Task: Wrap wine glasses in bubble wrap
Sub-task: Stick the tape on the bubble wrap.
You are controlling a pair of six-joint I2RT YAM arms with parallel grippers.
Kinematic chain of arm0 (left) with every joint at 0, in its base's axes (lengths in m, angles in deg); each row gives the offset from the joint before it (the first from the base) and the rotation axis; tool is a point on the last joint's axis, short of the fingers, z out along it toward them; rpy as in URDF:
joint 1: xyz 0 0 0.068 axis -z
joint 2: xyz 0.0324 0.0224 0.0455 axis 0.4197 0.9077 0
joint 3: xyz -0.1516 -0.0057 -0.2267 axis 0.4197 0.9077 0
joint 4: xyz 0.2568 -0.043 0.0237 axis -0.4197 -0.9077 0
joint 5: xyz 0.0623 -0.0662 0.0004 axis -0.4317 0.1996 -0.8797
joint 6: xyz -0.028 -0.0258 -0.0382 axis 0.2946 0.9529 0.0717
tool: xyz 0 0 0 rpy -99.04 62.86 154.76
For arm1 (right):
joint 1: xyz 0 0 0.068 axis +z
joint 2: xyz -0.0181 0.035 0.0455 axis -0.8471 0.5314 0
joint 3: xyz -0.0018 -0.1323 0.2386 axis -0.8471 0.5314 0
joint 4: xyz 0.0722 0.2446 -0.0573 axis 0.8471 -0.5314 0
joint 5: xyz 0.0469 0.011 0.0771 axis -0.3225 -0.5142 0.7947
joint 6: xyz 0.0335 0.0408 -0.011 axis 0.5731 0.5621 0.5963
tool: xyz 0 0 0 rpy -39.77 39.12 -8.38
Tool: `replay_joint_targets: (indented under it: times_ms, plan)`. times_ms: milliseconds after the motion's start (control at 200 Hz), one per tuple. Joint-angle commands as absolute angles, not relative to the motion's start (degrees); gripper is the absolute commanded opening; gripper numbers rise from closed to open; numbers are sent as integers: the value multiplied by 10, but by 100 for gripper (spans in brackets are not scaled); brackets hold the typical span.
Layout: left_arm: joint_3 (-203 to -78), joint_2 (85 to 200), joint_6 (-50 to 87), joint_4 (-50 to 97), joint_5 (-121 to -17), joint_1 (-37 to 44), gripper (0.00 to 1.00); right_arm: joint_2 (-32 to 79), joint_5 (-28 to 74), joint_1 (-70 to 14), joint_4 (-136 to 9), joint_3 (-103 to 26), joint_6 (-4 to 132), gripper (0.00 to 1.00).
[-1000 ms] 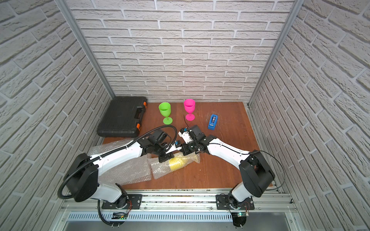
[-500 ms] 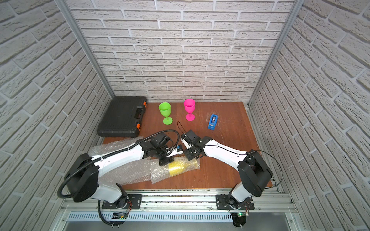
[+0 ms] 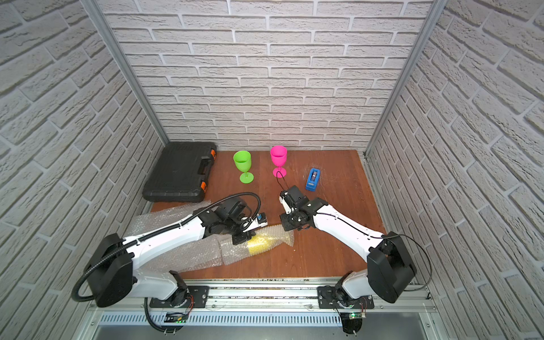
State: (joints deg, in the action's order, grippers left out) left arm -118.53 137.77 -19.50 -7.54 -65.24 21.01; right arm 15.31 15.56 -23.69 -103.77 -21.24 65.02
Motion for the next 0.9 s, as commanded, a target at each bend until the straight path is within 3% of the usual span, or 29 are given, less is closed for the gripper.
replay_joint_targets:
  times_ms: [0, 225, 405, 570, 755, 895]
  plan:
    - [-1177, 1369, -202, -58, -660, 214, 1, 112, 230, -239, -1028, -239, 695, 28]
    - [-1172, 1374, -202, -44, -656, 212, 1, 129, 451, -237, -882, -205, 831, 3]
    - [-1175, 1383, -202, -42, -652, 213, 1, 203, 543, -235, -766, -163, 895, 3]
    - [-1177, 1387, -205, -47, -651, 211, 1, 244, 475, -254, -869, -167, 842, 3]
    - [-1179, 1387, -209, -55, -647, 203, 1, 205, 319, -281, -994, -179, 787, 3]
    - [-1178, 1388, -210, -56, -635, 191, 1, 137, 326, -285, -972, -162, 793, 3]
